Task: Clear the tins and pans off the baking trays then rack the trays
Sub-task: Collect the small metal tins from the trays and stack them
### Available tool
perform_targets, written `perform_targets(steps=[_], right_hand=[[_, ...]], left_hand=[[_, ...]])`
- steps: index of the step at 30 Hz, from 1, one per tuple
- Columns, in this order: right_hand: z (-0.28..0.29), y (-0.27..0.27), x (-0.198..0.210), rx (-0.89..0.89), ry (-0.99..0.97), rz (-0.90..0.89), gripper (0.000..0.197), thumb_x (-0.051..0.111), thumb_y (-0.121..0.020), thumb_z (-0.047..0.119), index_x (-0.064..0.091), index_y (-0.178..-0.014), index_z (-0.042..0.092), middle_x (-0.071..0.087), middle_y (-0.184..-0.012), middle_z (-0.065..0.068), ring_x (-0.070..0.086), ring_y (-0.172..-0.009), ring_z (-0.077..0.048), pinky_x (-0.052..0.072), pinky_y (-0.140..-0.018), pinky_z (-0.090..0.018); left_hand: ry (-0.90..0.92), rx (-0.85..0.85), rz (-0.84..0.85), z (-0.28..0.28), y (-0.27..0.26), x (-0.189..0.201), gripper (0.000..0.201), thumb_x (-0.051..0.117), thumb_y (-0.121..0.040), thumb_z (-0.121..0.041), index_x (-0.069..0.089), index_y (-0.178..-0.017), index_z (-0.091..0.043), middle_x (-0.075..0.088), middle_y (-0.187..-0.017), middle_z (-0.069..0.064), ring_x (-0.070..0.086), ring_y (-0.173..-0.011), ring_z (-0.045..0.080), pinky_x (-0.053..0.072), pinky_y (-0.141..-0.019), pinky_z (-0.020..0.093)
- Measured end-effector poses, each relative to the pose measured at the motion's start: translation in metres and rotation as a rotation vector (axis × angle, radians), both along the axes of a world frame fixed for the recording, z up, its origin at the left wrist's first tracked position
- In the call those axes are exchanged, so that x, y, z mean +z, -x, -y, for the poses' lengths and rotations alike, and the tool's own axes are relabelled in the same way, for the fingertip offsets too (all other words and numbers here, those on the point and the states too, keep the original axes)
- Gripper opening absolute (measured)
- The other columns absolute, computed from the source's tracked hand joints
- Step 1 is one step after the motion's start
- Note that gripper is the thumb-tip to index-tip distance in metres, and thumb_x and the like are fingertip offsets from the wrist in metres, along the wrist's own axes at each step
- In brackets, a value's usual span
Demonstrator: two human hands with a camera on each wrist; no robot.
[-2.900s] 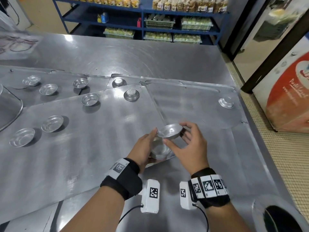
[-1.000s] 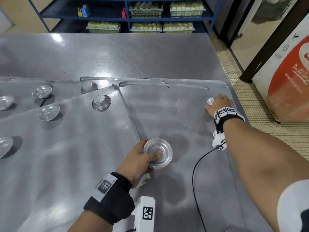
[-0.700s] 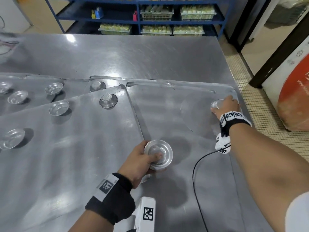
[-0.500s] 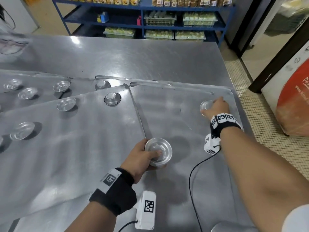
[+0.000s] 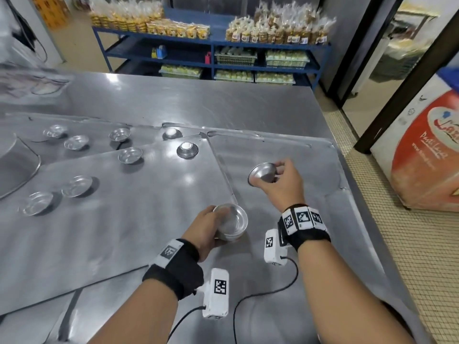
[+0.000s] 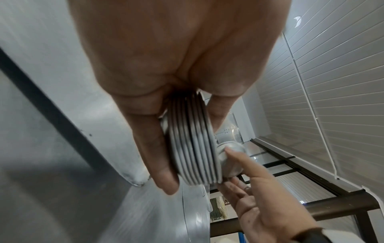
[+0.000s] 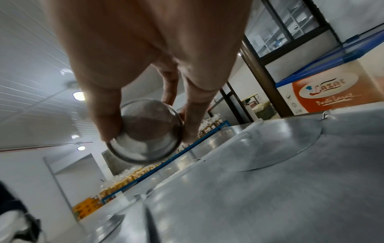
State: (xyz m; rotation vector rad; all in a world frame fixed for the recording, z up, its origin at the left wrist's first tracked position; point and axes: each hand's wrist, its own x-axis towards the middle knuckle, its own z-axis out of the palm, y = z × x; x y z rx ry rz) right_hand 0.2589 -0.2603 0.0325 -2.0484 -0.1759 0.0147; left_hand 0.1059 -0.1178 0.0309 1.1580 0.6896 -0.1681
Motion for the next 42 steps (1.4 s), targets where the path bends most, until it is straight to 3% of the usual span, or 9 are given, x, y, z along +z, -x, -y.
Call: perform_targets(steps=[5, 10, 14, 19, 24, 28, 30, 34, 42], right_hand=[[-0.019, 0.095, 0.014, 0.127, -0.296, 0.039, 0.067, 0.095, -0.058, 0.02, 0.052, -0.109, 0.022, 0.06, -0.113, 0.005, 0.069, -0.098, -0.006, 0.057, -0.087, -0.022], [-0.038, 0.163, 0.007, 0.234, -0.282, 0.111, 0.062, 0.095, -0.058, 0.015, 0.054, -0.105, 0.023, 0.065, -0.116, 0.008, 0.069, -0.099, -0.005, 0.055, -0.087, -0.02], [-0.054, 0.198, -0.002, 0.322, -0.246, 0.089, 0.06, 0.092, -0.06, 0.013, 0.052, -0.104, 0.023, 0.066, -0.12, 0.01, 0.069, -0.102, -0.006, 0.056, -0.086, -0.024], [-0.071, 0.23, -0.012, 0.401, -0.243, -0.028, 0.052, 0.086, -0.067, 0.003, 0.054, -0.107, 0.015, 0.061, -0.132, 0.014, 0.062, -0.116, -0.002, 0.05, -0.099, -0.021], [-0.085, 0.252, -0.019, 0.494, -0.254, -0.112, 0.047, 0.076, -0.075, -0.003, 0.056, -0.115, 0.013, 0.056, -0.141, 0.008, 0.057, -0.124, -0.001, 0.046, -0.102, -0.021], [-0.101, 0.264, -0.026, 0.43, -0.263, -0.173, 0.049, 0.073, -0.081, 0.009, 0.057, -0.127, 0.016, 0.064, -0.13, 0.005, 0.06, -0.119, -0.004, 0.049, -0.101, -0.025], [-0.111, 0.269, -0.027, 0.385, -0.206, -0.173, 0.037, 0.074, -0.084, 0.014, 0.063, -0.118, 0.025, 0.07, -0.117, 0.008, 0.064, -0.109, 0.0, 0.05, -0.097, -0.025], [-0.13, 0.281, -0.028, 0.366, 0.002, -0.091, 0.017, 0.072, -0.082, 0.025, 0.068, -0.082, 0.041, 0.074, -0.084, 0.012, 0.069, -0.081, -0.004, 0.057, -0.079, -0.03], [-0.148, 0.294, -0.032, 0.362, 0.182, -0.136, 0.014, 0.074, -0.078, 0.016, 0.071, -0.088, 0.025, 0.071, -0.079, 0.009, 0.067, -0.074, -0.005, 0.056, -0.071, -0.022]], left_hand=[[0.071, -0.006, 0.005, -0.021, 0.033, 0.009, 0.053, 0.055, -0.097, -0.055, 0.067, -0.124, -0.011, 0.071, -0.118, 0.022, 0.07, -0.097, 0.035, 0.055, -0.098, 0.052], [0.118, -0.079, 0.067, -0.042, 0.067, 0.015, 0.06, 0.043, -0.097, -0.064, 0.071, -0.121, -0.016, 0.075, -0.113, 0.017, 0.07, -0.103, 0.032, 0.052, -0.101, 0.054], [0.103, -0.095, 0.081, -0.061, 0.092, 0.016, 0.044, 0.052, -0.099, -0.05, 0.075, -0.117, -0.017, 0.075, -0.112, 0.016, 0.072, -0.102, 0.031, 0.056, -0.097, 0.05], [-0.008, -0.095, 0.094, -0.081, 0.121, 0.007, 0.03, 0.057, -0.094, -0.008, 0.068, -0.121, -0.012, 0.075, -0.104, 0.016, 0.072, -0.082, 0.024, 0.061, -0.067, 0.036], [-0.018, -0.053, 0.09, -0.106, 0.149, -0.004, 0.03, 0.057, -0.095, -0.001, 0.063, -0.124, -0.006, 0.072, -0.096, 0.016, 0.071, -0.072, 0.026, 0.059, -0.058, 0.034], [-0.008, -0.091, 0.106, -0.125, 0.17, -0.011, 0.03, 0.059, -0.096, 0.002, 0.058, -0.126, 0.0, 0.069, -0.111, 0.026, 0.071, -0.089, 0.035, 0.062, -0.078, 0.052], [-0.02, -0.118, 0.112, -0.133, 0.179, -0.012, 0.031, 0.06, -0.096, 0.002, 0.057, -0.127, 0.0, 0.067, -0.118, 0.03, 0.071, -0.091, 0.036, 0.061, -0.083, 0.055], [-0.033, -0.159, 0.101, -0.146, 0.194, -0.015, 0.03, 0.061, -0.096, 0.002, 0.059, -0.126, -0.001, 0.067, -0.12, 0.029, 0.072, -0.091, 0.035, 0.061, -0.083, 0.054], [-0.048, -0.195, 0.008, -0.162, 0.214, -0.019, 0.032, 0.053, -0.095, 0.007, 0.062, -0.124, -0.003, 0.067, -0.117, 0.028, 0.07, -0.092, 0.036, 0.062, -0.071, 0.046]])
